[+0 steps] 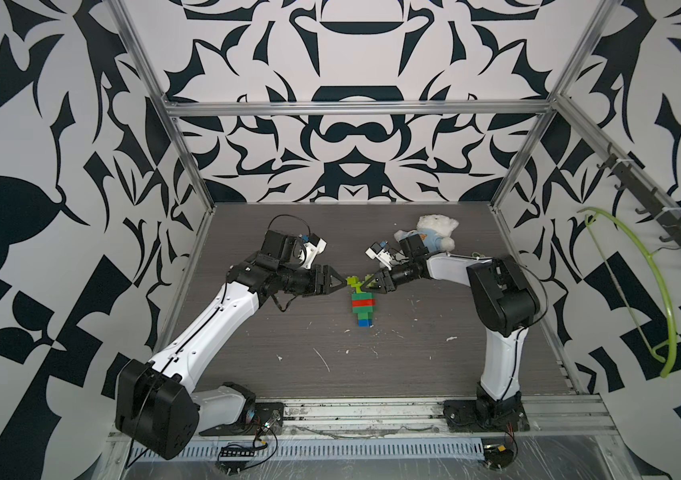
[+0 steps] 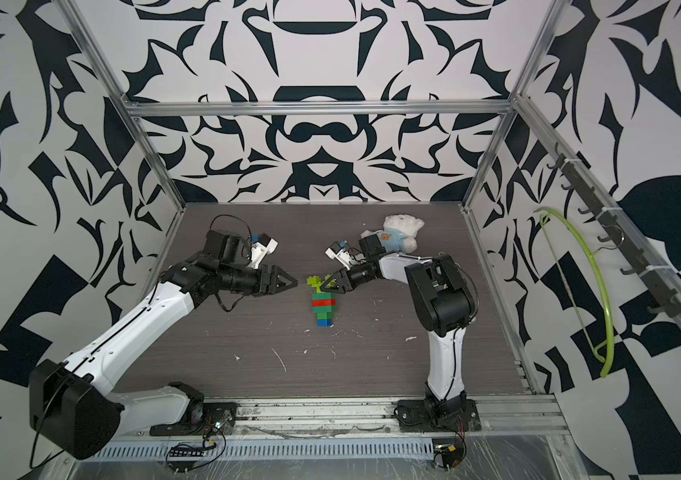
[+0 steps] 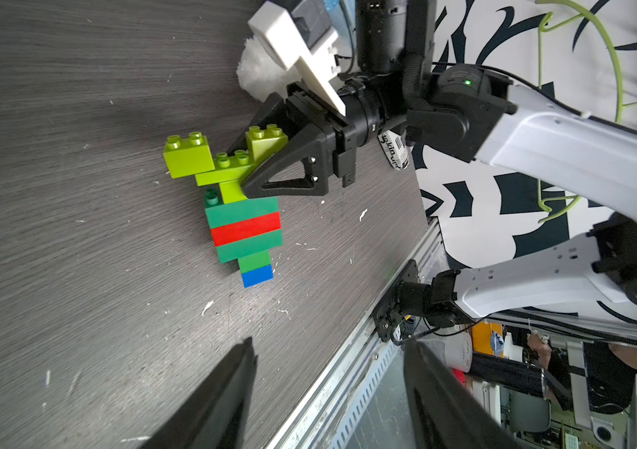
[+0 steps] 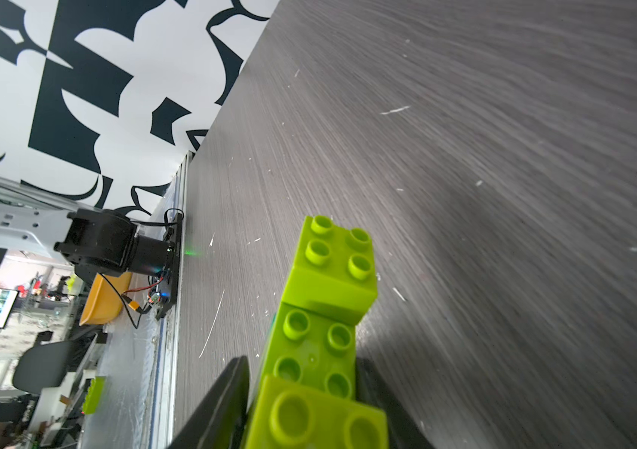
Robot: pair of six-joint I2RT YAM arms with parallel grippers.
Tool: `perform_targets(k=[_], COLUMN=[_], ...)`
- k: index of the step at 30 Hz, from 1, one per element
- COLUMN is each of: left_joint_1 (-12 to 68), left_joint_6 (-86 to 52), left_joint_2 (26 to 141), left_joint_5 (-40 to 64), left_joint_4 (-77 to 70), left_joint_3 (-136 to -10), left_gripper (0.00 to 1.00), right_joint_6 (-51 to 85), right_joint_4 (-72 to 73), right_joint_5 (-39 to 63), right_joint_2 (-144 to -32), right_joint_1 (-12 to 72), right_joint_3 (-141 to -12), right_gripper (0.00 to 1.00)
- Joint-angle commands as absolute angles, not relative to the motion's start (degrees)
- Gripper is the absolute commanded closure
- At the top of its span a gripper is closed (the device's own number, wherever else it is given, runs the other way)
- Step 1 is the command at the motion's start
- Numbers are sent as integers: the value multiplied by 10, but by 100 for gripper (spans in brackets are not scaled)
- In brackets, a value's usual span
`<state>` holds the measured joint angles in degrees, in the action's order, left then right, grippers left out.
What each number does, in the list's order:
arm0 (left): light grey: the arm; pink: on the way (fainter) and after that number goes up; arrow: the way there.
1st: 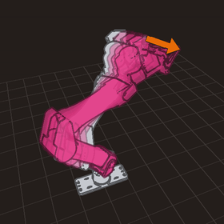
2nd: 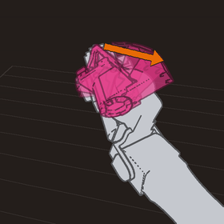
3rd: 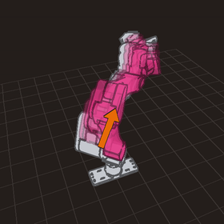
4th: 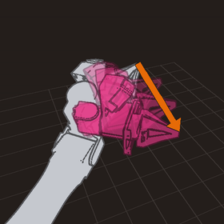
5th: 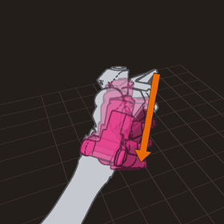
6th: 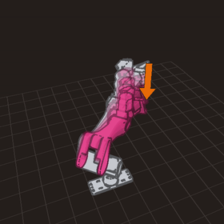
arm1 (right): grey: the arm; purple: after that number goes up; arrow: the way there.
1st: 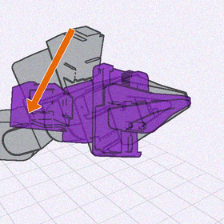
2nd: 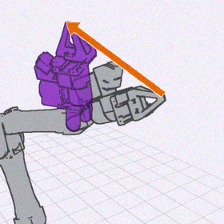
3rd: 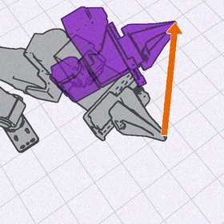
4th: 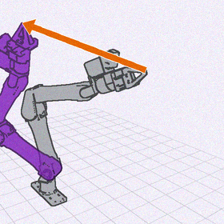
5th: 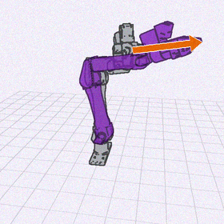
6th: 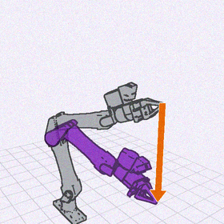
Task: Assemble a carrot with lego
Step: Adjust the lego brick at the center of the board.
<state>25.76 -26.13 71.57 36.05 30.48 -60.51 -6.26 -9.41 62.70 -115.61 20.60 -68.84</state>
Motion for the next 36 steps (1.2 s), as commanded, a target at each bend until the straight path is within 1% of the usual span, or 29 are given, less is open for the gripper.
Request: perform_targets(k=[1, 8, 13, 19, 21, 27, 29, 32, 36], left_joint_1=[255, 255, 255, 254, 255, 255, 254, 255, 255], left_joint_6=[-262, -268, -273, -270, -269, -263, -263, -261, -256], left_joint_2=[704, 698, 692, 682, 681, 678, 677, 676, 674], left_joint_5=[373, 380, 384, 385, 386, 387, 387, 387, 381], left_joint_4=[296, 286, 277, 277, 277, 279, 277, 277, 280], left_joint_3=[-589, -582, -575, -571, -570, -567, -564, -562, -562], left_gripper=[33, 33, 33, 33, 33, 34, 34, 34, 34], right_joint_6=[-43, -30, -46, -56, -55, -59, -63, -72, -83], right_joint_4=[-113, -146, -205, -240, -247, -275, -287, -310, -335], right_joint_5=[622, 591, 548, 511, 501, 475, 462, 439, 393], right_joint_2=[-1155, -1168, -1167, -1164, -1165, -1169, -1167, -1163, -1151], right_joint_1=[206, 206, 206, 206, 206, 206, 206, 206, 204], right_joint_3=[-711, -718, -735, -743, -746, -764, -770, -780, -790], right_gripper=[53, 52, 49, 48, 44, 37, 31, 30, 23])
